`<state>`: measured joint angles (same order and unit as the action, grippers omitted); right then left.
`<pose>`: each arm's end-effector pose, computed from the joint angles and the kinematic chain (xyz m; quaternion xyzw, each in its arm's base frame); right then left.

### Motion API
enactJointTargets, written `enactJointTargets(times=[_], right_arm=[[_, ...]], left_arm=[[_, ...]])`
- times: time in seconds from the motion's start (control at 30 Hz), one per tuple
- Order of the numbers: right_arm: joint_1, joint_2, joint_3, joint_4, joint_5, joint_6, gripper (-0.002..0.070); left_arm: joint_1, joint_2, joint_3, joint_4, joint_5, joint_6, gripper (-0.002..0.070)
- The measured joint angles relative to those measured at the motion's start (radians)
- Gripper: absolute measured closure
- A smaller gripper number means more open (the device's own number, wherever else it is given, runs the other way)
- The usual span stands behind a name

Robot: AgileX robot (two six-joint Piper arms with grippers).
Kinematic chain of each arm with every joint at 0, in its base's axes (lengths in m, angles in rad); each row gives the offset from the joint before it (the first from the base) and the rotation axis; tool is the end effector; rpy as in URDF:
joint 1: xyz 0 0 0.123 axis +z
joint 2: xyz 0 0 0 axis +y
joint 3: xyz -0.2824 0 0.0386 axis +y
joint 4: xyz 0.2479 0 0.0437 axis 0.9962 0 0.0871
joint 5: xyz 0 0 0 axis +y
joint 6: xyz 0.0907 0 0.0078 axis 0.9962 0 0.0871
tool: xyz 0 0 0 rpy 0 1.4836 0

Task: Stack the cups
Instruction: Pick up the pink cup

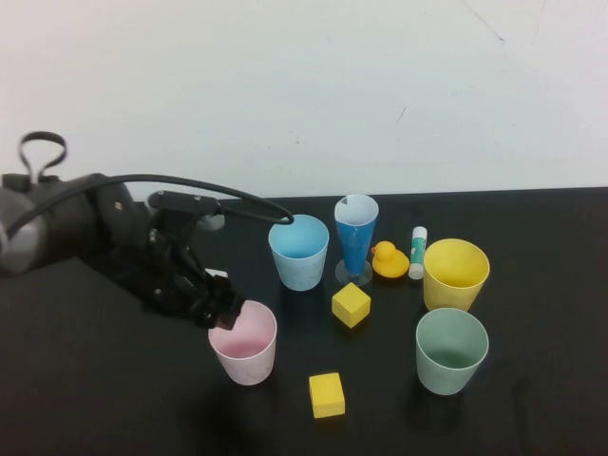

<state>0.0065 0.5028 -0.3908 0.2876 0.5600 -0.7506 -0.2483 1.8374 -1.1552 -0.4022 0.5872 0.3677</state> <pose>0.0982 0.0144 0.2603 -0.2563 0.8363 -0.0543 0.4816 0.3521 -0.1097 0.1819 0.1563 0.9592 -0.1292 0.1972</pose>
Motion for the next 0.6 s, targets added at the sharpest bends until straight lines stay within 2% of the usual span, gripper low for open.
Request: enactJointTargets(times=[0.23,0.3,0.4,0.47,0.6], right_arm=[[0.000,0.000,0.000,0.000,0.000,0.000,0.0676],[0.000,0.000,0.000,0.000,0.000,0.000,0.0676],[0.000,0.000,0.000,0.000,0.000,0.000,0.0676],[0.000,0.000,0.000,0.000,0.000,0.000,0.0676],[0.000,0.000,0.000,0.000,0.000,0.000,0.0676]], left_arm=[[-0.009,0.134,-0.077,-0.019,-0.011,0.000,0.0350],[-0.015,0.161,-0.097,-0.018,-0.009,0.000,0.0402],[-0.021,0.185,-0.129,-0.018,0.015,0.000,0.0550],[-0.027,0.189,-0.157,-0.008,0.040,0.000,0.0622],[-0.031,0.189,-0.234,0.002,0.121,0.000,0.0657]])
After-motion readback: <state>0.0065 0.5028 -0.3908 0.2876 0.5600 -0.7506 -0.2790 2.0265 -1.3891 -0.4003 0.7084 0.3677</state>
